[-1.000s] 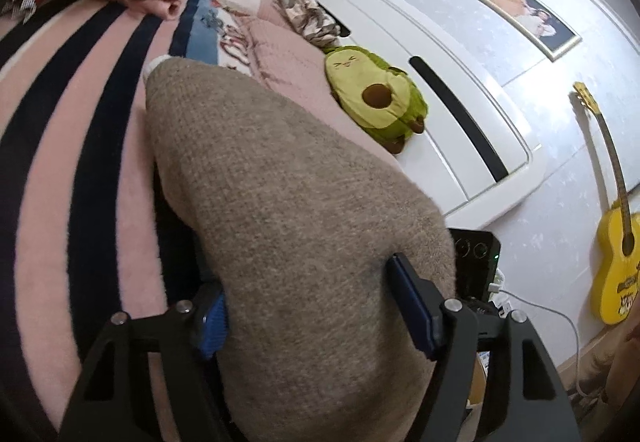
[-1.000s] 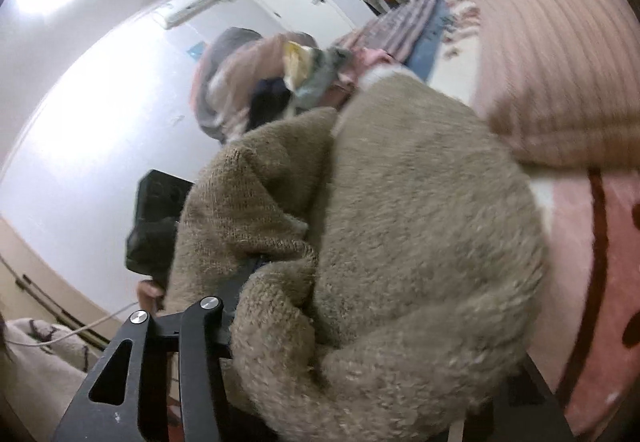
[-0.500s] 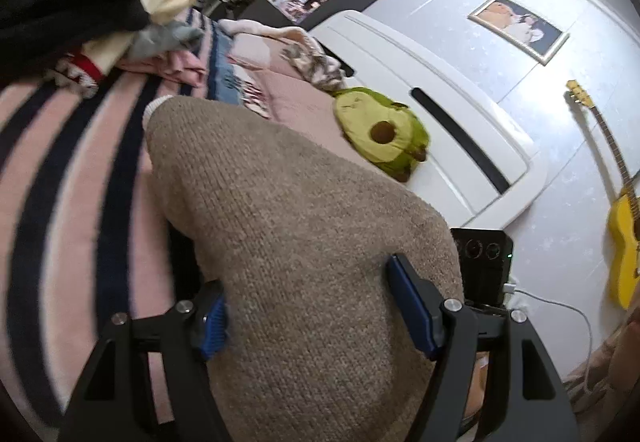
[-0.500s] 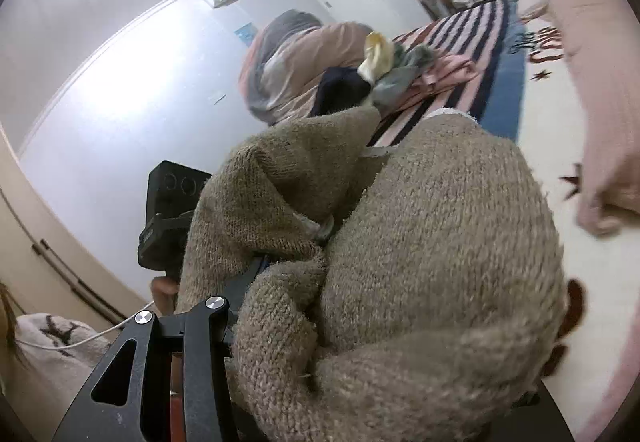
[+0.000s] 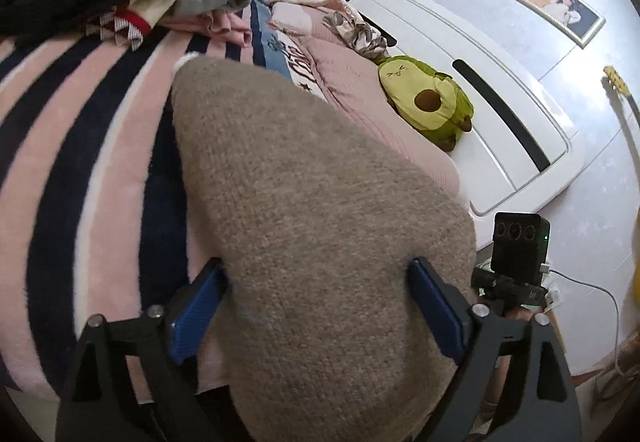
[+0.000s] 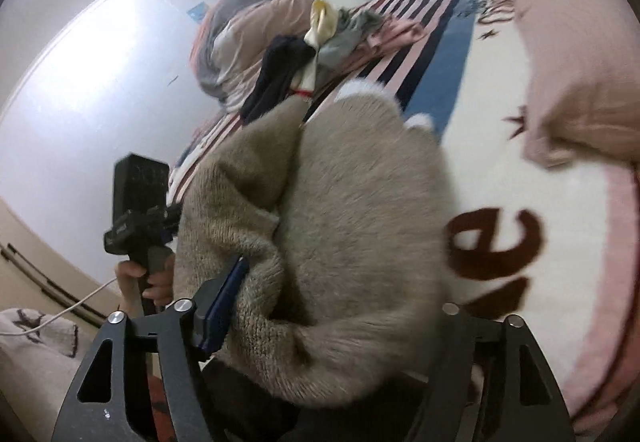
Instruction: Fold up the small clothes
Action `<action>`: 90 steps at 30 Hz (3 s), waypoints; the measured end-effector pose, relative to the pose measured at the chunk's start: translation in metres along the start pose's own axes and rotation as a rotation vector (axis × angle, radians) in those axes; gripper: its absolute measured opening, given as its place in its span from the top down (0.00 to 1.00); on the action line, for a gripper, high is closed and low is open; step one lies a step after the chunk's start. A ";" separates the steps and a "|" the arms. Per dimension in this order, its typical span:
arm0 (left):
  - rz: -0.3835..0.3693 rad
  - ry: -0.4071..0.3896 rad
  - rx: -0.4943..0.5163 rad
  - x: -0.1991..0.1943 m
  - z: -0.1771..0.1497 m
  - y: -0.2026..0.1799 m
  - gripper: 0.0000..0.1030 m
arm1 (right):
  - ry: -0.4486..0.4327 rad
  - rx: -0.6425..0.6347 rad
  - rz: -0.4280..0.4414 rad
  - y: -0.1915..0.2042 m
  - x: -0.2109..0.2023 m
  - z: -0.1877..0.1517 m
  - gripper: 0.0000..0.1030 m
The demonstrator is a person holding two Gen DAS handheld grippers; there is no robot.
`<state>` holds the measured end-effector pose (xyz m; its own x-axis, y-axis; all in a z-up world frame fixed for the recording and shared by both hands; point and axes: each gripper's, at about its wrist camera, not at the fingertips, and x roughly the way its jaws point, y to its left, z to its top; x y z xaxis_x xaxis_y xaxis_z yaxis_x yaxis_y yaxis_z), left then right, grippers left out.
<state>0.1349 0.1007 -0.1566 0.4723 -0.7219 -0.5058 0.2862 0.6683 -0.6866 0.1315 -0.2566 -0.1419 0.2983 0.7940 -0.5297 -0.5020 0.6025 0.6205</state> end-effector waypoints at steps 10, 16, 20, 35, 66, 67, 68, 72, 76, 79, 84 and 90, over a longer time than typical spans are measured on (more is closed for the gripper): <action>-0.099 0.024 -0.089 0.012 -0.003 0.016 0.09 | 0.035 0.104 0.104 -0.027 0.013 0.014 0.18; -0.094 0.026 -0.071 0.022 -0.001 0.009 0.15 | 0.156 0.099 0.101 -0.030 0.063 0.018 0.15; -0.094 0.016 -0.051 0.016 0.004 0.005 0.22 | 0.186 0.101 0.206 -0.024 0.077 0.018 0.47; 0.113 -0.014 0.173 -0.096 0.063 0.016 0.28 | 0.187 -0.115 0.263 0.083 0.149 0.071 0.60; 0.508 -0.134 0.017 -0.260 0.096 0.216 0.23 | 0.365 -0.311 0.329 0.246 0.381 0.109 0.54; 0.515 -0.137 0.018 -0.260 0.095 0.215 0.23 | 0.360 -0.320 0.319 0.248 0.378 0.110 0.52; 0.524 -0.140 0.018 -0.260 0.094 0.213 0.23 | 0.356 -0.327 0.308 0.249 0.372 0.110 0.51; 0.555 -0.150 0.013 -0.262 0.093 0.210 0.23 | 0.339 -0.351 0.268 0.245 0.355 0.107 0.45; 0.596 -0.162 0.014 -0.262 0.089 0.201 0.23 | 0.332 -0.361 0.247 0.238 0.341 0.102 0.43; 0.635 -0.172 0.010 -0.262 0.088 0.196 0.23 | 0.327 -0.365 0.238 0.234 0.335 0.099 0.42; 0.729 -0.186 0.015 -0.263 0.086 0.182 0.23 | 0.317 -0.358 0.235 0.230 0.320 0.094 0.41; 0.923 -0.216 0.099 -0.270 0.080 0.152 0.23 | 0.294 -0.346 0.233 0.220 0.297 0.093 0.34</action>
<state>0.1178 0.4116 -0.0827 0.6884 0.1409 -0.7115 -0.2122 0.9772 -0.0117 0.1853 0.1195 -0.1094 -0.0692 0.8177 -0.5714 -0.7823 0.3110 0.5398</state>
